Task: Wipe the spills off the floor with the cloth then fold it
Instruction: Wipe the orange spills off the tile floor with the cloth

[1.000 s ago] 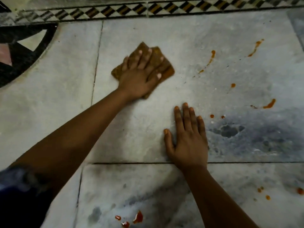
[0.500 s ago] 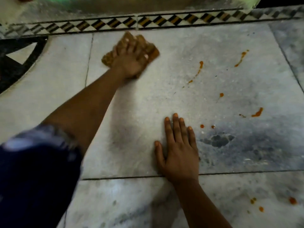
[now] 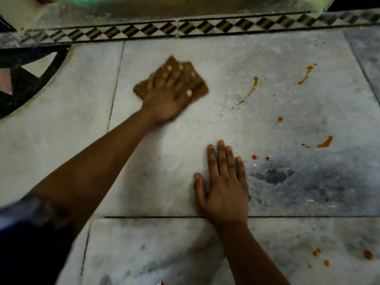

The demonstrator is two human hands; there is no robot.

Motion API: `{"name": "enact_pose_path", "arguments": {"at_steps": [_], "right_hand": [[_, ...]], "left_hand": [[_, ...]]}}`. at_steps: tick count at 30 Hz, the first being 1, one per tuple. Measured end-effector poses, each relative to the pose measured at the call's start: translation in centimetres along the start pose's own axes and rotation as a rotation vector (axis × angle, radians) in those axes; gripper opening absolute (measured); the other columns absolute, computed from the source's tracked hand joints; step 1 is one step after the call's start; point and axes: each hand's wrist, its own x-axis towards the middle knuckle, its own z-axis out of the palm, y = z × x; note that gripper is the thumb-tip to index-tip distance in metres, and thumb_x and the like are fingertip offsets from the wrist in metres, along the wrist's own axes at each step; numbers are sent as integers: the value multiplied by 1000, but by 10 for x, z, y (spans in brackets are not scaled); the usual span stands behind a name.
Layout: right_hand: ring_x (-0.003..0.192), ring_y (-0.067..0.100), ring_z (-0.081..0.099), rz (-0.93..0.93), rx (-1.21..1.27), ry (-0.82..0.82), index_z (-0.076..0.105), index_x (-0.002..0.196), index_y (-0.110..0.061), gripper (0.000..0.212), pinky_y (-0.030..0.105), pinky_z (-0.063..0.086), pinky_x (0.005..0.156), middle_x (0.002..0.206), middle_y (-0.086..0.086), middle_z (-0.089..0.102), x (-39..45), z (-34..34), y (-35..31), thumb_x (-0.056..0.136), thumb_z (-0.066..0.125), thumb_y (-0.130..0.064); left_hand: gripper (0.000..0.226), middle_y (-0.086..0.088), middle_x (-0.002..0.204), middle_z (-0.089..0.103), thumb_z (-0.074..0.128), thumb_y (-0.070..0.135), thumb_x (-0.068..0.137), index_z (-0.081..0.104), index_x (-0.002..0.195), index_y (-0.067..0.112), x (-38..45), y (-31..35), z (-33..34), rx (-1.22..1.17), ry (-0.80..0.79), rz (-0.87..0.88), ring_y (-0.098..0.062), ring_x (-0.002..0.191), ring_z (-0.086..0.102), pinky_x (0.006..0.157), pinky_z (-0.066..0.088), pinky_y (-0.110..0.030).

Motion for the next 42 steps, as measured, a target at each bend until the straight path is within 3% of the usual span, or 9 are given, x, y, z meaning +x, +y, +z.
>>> {"name": "enact_pose_path", "arguments": {"at_steps": [3,10,13,17,25,29,32,38,42], "right_hand": [[141,25,26,-10,-8,8,35,145,-13,67,42,17,113,153,11,27,-1,1,1,86,36,-44],[142,24,23,-5,1,33,33,145,-13,66,41,15,114,153,11,26,-2,3,1,87,34,-45],[141,25,26,-11,-4,39,36,144,-12,66,42,16,114,152,12,28,-1,3,1,87,34,-44],[140,27,29,-23,-11,52,37,143,-11,67,42,16,113,151,13,31,-1,5,2,86,34,-45],[140,29,29,-44,10,69,37,143,-9,67,40,12,114,151,15,30,-2,4,2,88,29,-46],[141,28,27,-27,82,77,30,146,-9,67,39,13,115,152,15,28,-1,2,0,88,23,-43],[143,24,22,20,289,114,25,147,-8,65,31,9,115,154,13,25,-6,-16,2,91,20,-40],[136,34,36,56,57,239,37,141,-1,62,37,15,111,147,20,37,-24,-56,106,92,28,-38],[144,31,16,247,-72,211,20,147,-3,71,40,4,116,155,18,19,-28,-75,176,91,18,-46]], "left_hand": [[60,5,158,11,11,57,89,13,146,39,-82,-24,7,10,33,127,-19,145,7,114,1,-43],[57,1,160,-3,19,49,99,4,151,31,12,-42,-8,-65,4,-351,-26,146,-8,115,-5,-52],[57,-1,160,-5,16,51,98,1,150,32,18,-2,-3,-38,-26,-244,-28,146,-9,114,-8,-53],[62,3,160,3,14,64,88,8,146,44,-83,13,17,48,58,59,-26,146,-1,113,-3,-51],[67,-4,159,-10,31,69,88,11,147,45,-71,12,6,-75,-24,-387,-32,145,-8,114,-5,-56],[72,-4,159,-13,33,66,88,5,149,39,-106,40,14,-15,-68,-256,-32,145,-8,114,-4,-54],[79,2,159,-12,14,77,74,3,146,47,-175,55,22,13,-58,-83,-27,146,-6,113,-2,-50],[74,-11,155,17,26,68,80,32,143,31,-158,51,4,33,-6,-251,-38,131,27,100,27,-53],[55,-12,151,21,39,55,92,32,142,35,-110,123,7,-49,12,-281,-40,126,30,102,26,-53]]}}
